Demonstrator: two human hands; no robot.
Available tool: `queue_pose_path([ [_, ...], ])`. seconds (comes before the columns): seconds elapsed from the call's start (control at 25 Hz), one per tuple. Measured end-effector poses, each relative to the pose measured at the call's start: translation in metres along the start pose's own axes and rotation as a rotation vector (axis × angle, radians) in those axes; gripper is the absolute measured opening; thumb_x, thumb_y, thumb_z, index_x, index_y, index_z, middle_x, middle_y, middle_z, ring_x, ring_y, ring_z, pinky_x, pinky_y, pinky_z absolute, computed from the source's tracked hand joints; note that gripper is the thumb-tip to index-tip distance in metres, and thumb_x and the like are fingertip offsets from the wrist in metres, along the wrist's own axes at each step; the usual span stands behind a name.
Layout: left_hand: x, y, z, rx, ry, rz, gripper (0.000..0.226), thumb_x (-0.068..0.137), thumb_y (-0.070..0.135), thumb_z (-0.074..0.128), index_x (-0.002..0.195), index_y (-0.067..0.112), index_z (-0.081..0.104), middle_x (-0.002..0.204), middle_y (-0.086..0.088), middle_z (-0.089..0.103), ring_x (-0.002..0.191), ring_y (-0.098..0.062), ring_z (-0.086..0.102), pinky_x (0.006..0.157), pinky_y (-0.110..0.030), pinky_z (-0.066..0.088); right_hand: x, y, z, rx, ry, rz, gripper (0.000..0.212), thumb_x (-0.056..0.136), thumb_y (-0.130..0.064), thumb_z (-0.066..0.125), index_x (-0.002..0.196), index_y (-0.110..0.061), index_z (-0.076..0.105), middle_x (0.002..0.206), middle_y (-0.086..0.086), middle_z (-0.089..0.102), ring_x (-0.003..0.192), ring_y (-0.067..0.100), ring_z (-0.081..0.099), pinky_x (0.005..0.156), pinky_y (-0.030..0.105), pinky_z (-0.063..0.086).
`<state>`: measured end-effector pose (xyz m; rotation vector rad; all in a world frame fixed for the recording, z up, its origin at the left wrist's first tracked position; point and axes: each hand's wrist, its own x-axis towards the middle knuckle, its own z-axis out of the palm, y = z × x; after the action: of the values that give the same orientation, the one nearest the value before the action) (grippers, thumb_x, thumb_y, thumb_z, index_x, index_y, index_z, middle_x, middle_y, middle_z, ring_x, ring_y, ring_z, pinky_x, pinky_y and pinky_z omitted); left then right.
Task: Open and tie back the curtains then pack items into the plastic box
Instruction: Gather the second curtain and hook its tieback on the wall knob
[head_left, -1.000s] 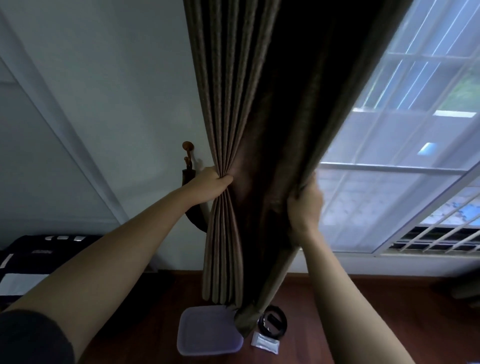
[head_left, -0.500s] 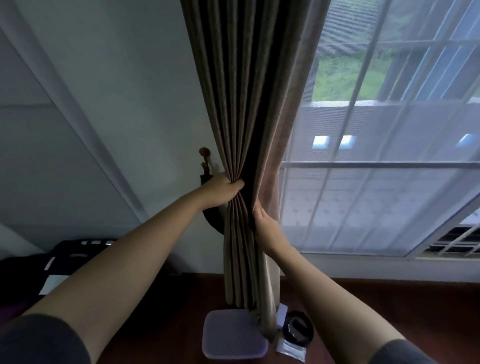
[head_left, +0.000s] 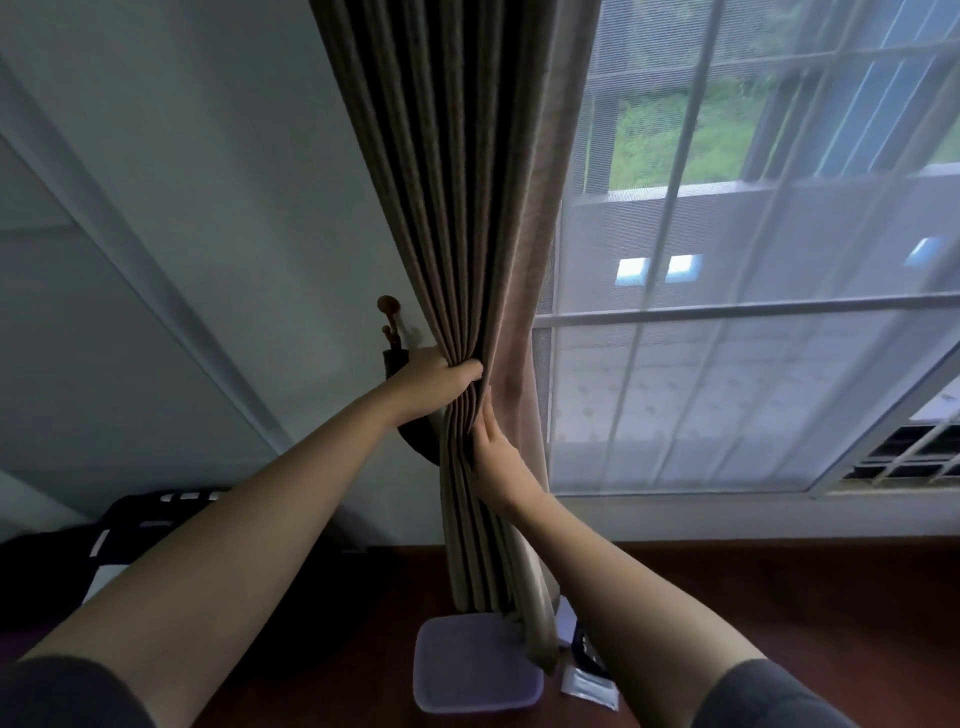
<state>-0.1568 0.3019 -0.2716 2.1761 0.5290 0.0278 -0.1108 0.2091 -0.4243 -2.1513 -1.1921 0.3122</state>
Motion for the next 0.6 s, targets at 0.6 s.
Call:
queue_pose_path([
  [0.6,0.0,-0.02,0.0,-0.005,0.167,0.009,0.016,0.087,0.011,0.05,0.071,0.011,0.049,0.069,0.0,0.048,0.066,-0.012,0.049,0.062,-0.027,0.038,0.041,-0.013,-0.071,0.668,0.478,0.122,0.05,0.101,-0.035,0.02,0.142,-0.014,0.037,0.146,0.002,0.042,0.136,0.012,0.037,0.112,0.031,0.03],
])
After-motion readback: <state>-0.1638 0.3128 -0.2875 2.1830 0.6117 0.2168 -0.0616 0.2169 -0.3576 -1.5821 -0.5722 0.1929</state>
